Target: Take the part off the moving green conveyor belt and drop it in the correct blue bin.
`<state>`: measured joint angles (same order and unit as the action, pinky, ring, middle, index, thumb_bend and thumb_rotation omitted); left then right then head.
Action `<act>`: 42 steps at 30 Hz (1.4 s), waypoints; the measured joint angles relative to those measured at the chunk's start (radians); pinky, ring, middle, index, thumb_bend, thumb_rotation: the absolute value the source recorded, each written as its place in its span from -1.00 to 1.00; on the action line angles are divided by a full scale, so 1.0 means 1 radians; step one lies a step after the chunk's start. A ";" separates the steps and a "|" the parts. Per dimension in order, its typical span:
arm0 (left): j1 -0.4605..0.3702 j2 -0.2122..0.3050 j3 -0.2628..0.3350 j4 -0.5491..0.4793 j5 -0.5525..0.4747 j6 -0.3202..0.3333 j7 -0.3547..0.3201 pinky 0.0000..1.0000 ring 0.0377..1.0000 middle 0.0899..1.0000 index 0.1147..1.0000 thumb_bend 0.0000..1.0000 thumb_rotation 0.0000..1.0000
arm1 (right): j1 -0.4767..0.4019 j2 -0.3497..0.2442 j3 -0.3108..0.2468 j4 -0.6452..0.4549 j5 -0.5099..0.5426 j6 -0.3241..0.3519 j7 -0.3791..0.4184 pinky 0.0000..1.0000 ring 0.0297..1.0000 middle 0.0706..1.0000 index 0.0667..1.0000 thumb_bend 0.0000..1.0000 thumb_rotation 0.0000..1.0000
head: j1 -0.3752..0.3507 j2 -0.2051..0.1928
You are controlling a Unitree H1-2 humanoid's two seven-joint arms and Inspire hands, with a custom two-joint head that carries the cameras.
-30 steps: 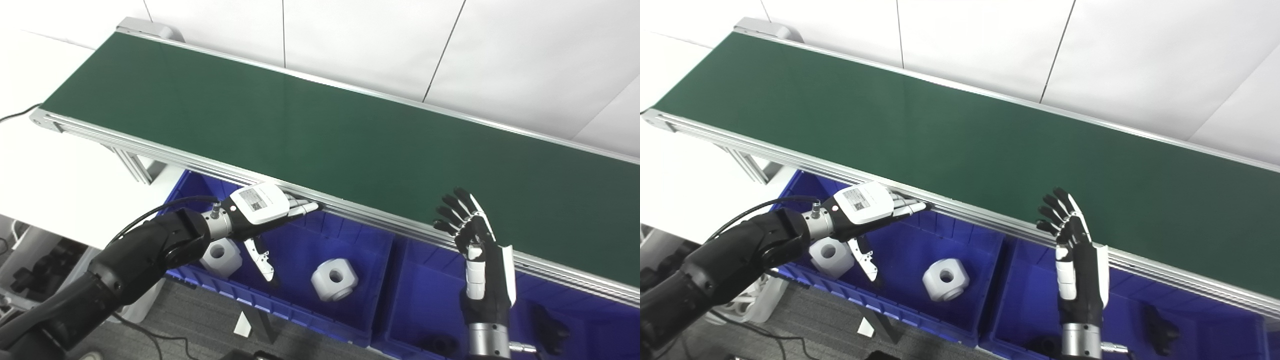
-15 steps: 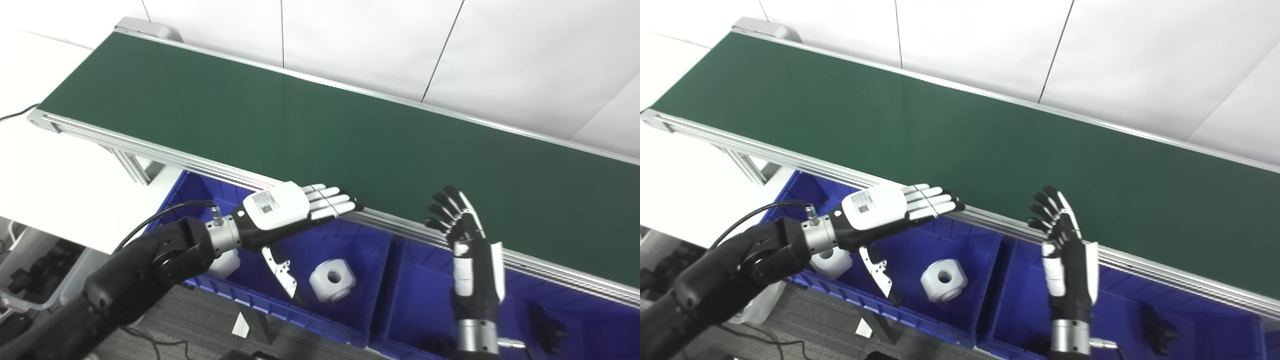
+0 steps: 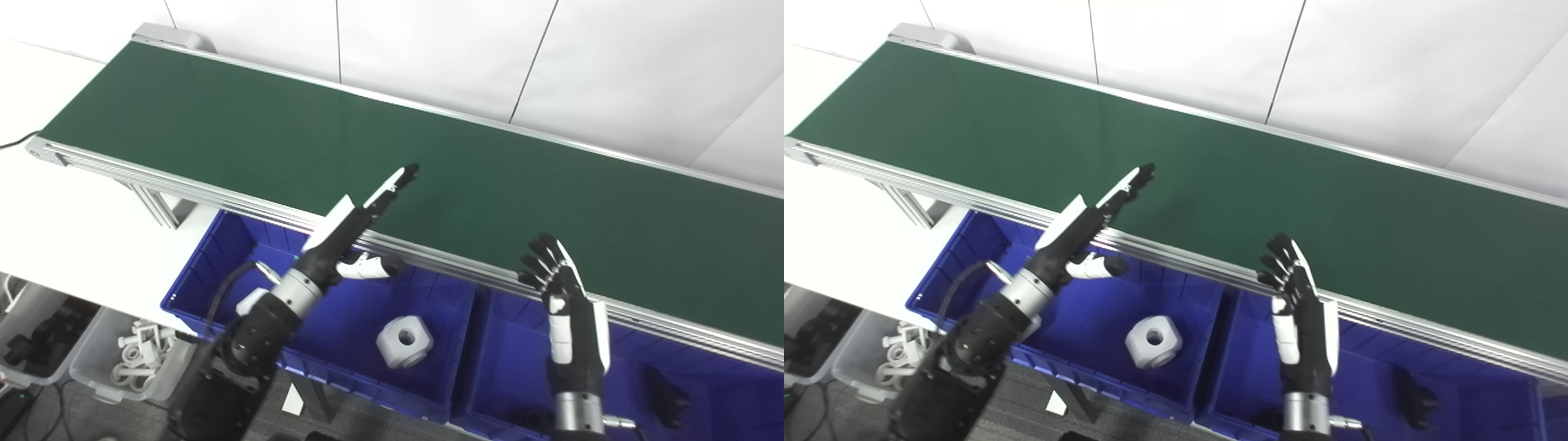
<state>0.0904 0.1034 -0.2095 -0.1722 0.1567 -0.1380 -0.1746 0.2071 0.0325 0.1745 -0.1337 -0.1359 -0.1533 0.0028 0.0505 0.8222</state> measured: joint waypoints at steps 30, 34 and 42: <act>-0.001 0.028 0.005 0.129 -0.067 -0.092 -0.029 0.99 1.00 1.00 1.00 0.99 0.68 | -0.015 0.064 0.023 0.106 -0.105 -0.063 -0.077 0.53 0.65 0.74 0.75 0.55 1.00 | -0.313 -0.051; -0.001 0.026 0.000 0.129 -0.073 -0.093 -0.036 1.00 1.00 1.00 1.00 1.00 0.65 | -0.013 0.065 0.022 0.106 -0.104 -0.064 -0.079 0.52 0.64 0.73 0.76 0.57 1.00 | -0.282 -0.048; -0.001 0.012 -0.005 0.129 -0.064 -0.093 -0.035 1.00 1.00 1.00 1.00 1.00 0.63 | -0.013 0.049 0.015 0.102 -0.071 -0.067 -0.075 0.49 0.63 0.73 0.77 0.54 1.00 | -0.190 -0.049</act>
<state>0.0894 0.1157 -0.2147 -0.0429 0.0922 -0.2309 -0.2098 0.1937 0.0813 0.1894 -0.0314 -0.2066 -0.2202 -0.0726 -0.1396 0.7731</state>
